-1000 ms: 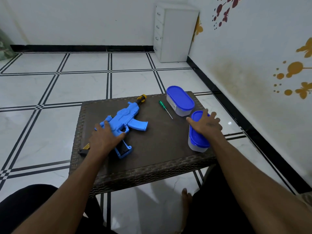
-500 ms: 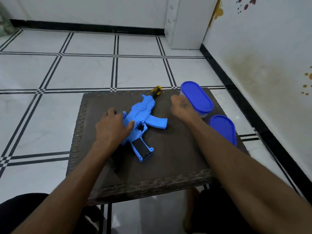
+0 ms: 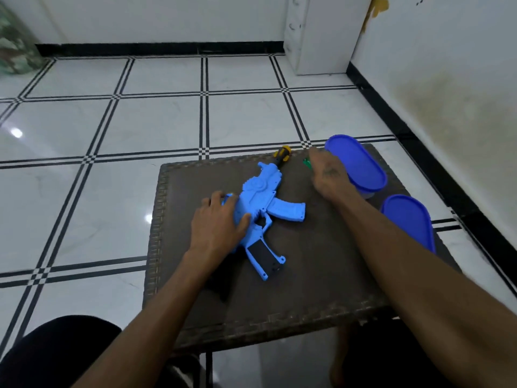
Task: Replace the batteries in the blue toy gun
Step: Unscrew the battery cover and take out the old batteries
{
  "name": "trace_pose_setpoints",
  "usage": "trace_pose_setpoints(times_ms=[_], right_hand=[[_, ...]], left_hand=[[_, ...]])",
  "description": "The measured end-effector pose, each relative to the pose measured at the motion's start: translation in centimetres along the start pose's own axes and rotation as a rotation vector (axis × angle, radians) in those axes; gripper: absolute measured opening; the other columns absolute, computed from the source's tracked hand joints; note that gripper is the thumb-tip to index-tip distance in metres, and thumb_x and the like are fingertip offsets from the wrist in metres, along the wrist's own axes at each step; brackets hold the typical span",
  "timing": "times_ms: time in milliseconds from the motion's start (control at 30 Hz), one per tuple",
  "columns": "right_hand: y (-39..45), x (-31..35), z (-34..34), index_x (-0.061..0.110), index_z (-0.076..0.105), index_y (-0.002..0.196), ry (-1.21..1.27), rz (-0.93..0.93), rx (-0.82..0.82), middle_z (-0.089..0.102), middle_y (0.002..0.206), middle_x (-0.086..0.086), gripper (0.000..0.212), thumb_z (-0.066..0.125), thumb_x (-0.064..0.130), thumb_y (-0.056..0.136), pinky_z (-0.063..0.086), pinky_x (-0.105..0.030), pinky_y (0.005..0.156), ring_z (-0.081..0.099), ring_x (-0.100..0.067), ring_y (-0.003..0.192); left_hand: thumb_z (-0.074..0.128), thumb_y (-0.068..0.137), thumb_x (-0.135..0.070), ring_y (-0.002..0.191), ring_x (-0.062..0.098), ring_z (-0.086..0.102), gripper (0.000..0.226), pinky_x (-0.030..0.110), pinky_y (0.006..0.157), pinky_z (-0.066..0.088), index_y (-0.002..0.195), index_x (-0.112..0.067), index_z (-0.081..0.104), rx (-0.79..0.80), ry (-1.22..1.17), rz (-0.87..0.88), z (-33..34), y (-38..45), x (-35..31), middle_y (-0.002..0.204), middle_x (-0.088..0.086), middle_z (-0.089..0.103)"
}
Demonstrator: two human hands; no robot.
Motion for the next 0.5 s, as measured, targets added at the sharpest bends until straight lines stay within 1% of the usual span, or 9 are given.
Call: trace_pose_setpoints(times_ms=[67, 133, 200, 233, 267, 333, 367, 400, 500], right_hand=[[-1.7, 0.4, -1.3, 0.009, 0.044, 0.13, 0.063, 0.0, -0.073, 0.055, 0.122, -0.018, 0.042, 0.049, -0.003, 0.091, 0.044, -0.039, 0.07, 0.057, -0.036, 0.101], [-3.7, 1.0, -2.7, 0.02, 0.038, 0.14, 0.162, -0.011, -0.167, 0.052, 0.122, -0.014, 0.056, 0.052, 0.002, 0.089, 0.048, -0.039, 0.072, 0.057, -0.032, 0.098], [-6.2, 1.8, -3.8, 0.031, 0.039, 0.143, 0.324, -0.042, -0.249, 0.052, 0.117, -0.01, 0.063, 0.055, 0.006, 0.087, 0.048, -0.037, 0.074, 0.055, -0.024, 0.093], [-7.7, 2.2, -4.1, 0.034, 0.041, 0.142, 0.422, -0.083, -0.285, 0.053, 0.114, -0.007, 0.065, 0.057, 0.006, 0.085, 0.051, -0.037, 0.076, 0.055, -0.022, 0.091], [-9.0, 2.6, -4.3, 0.035, 0.044, 0.14, 0.527, -0.123, -0.31, 0.054, 0.11, -0.004, 0.065, 0.059, 0.006, 0.084, 0.054, -0.035, 0.077, 0.057, -0.018, 0.089], [-11.3, 3.2, -4.3, 0.033, 0.051, 0.136, 0.735, -0.184, -0.314, 0.057, 0.108, 0.0, 0.063, 0.063, 0.004, 0.082, 0.056, -0.022, 0.073, 0.061, -0.009, 0.082], [-12.3, 3.6, -4.2, 0.031, 0.053, 0.135, 0.822, -0.208, -0.3, 0.059, 0.108, 0.0, 0.062, 0.065, 0.003, 0.081, 0.055, -0.017, 0.07, 0.061, -0.008, 0.08], [-13.3, 3.9, -4.0, 0.029, 0.054, 0.134, 0.897, -0.226, -0.282, 0.061, 0.109, 0.0, 0.061, 0.065, 0.002, 0.081, 0.055, -0.015, 0.068, 0.062, -0.008, 0.079], [-15.7, 4.4, -3.7, 0.026, 0.055, 0.134, 1.043, -0.278, -0.237, 0.064, 0.106, 0.006, 0.061, 0.065, -0.003, 0.082, 0.055, -0.018, 0.067, 0.061, -0.009, 0.08]], left_hand=[[0.05, 0.088, -0.059, 0.126, 0.033, 0.044, 0.066, 0.041, 0.099, 0.04, 0.142, -0.023, 0.042, 0.028, -0.018, -0.019, 0.2, -0.9, 0.3, 0.145, 0.009, 0.04], [0.052, 0.082, -0.067, 0.127, 0.033, 0.042, 0.074, 0.041, 0.1, 0.039, 0.142, -0.025, 0.04, 0.058, -0.03, -0.017, 0.5, -1.7, 0.1, 0.146, 0.01, 0.038], [0.054, 0.076, -0.072, 0.13, 0.032, 0.04, 0.083, 0.041, 0.103, 0.038, 0.143, -0.025, 0.038, 0.084, -0.041, -0.011, 0.8, -2.1, 0.1, 0.148, 0.01, 0.036], [0.055, 0.075, -0.074, 0.131, 0.032, 0.039, 0.086, 0.042, 0.104, 0.037, 0.143, -0.025, 0.038, 0.089, -0.05, -0.015, 0.9, -2.3, 0.2, 0.148, 0.01, 0.036], [0.055, 0.074, -0.074, 0.131, 0.032, 0.039, 0.087, 0.042, 0.105, 0.038, 0.143, -0.024, 0.039, 0.087, -0.056, -0.016, 0.9, -2.4, 0.2, 0.148, 0.011, 0.036], [0.056, 0.074, -0.074, 0.129, 0.032, 0.041, 0.087, 0.042, 0.105, 0.038, 0.142, -0.023, 0.041, 0.068, -0.053, -0.009, 0.9, -2.6, -0.1, 0.146, 0.011, 0.038], [0.056, 0.074, -0.074, 0.129, 0.033, 0.041, 0.087, 0.042, 0.105, 0.039, 0.142, -0.023, 0.041, 0.058, -0.049, -0.01, 1.0, -2.6, -0.3, 0.145, 0.012, 0.039], [0.055, 0.074, -0.074, 0.129, 0.033, 0.041, 0.087, 0.042, 0.105, 0.039, 0.142, -0.023, 0.041, 0.053, -0.047, -0.014, 1.2, -2.7, -0.5, 0.145, 0.012, 0.039], [0.053, 0.073, -0.077, 0.134, 0.033, 0.035, 0.093, 0.044, 0.107, 0.037, 0.145, -0.022, 0.036, 0.056, -0.072, -0.027, 1.6, -3.0, -0.7, 0.149, 0.012, 0.034]])
Point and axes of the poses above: each hand's wrist, its own y-axis towards the middle knuckle, its own z-axis out of the palm, x = y × z, the point moved 8 cm from there along y, towards the middle knuckle
